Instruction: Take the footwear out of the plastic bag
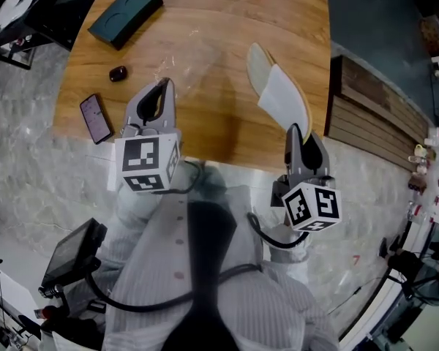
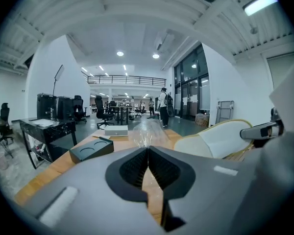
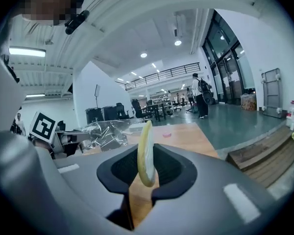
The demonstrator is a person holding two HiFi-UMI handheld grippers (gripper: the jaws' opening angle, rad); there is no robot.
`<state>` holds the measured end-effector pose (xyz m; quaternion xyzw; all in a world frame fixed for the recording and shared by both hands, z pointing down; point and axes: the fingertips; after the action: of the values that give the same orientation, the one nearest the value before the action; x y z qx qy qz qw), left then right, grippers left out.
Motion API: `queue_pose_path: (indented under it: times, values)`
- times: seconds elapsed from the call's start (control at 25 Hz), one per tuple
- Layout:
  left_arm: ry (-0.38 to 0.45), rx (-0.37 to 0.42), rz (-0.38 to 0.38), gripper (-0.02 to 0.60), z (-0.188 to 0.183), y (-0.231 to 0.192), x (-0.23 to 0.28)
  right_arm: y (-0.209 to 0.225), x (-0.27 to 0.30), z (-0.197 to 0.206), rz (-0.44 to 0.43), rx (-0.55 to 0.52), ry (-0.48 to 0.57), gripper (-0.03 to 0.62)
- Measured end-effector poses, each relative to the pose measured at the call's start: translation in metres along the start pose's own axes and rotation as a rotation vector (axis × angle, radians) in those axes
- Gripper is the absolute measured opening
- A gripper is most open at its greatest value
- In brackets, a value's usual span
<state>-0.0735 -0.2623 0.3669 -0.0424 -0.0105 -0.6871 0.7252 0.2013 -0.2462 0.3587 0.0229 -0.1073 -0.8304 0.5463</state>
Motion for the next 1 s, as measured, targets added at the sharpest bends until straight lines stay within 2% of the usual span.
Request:
queue_pose_path:
  times: [0.24, 1.0]
  values:
    - [-0.001, -0.009, 0.056, 0.002, -0.009, 0.023, -0.008, -0.013, -0.006, -0.004, -0.021, 0.004, -0.007, 0.083]
    - [-0.016, -0.027, 0.068, 0.002, -0.006, 0.021, -0.007, -0.004, -0.010, -0.010, -0.017, 0.025, -0.003, 0.081]
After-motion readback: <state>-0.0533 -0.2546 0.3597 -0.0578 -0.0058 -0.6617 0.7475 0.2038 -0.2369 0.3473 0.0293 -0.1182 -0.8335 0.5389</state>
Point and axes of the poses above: the fingertips, and each gripper's own axes: x forward along the fingers, y to its right, z out of its underside, and after that the axes turned 13 degrees about y, right-handed
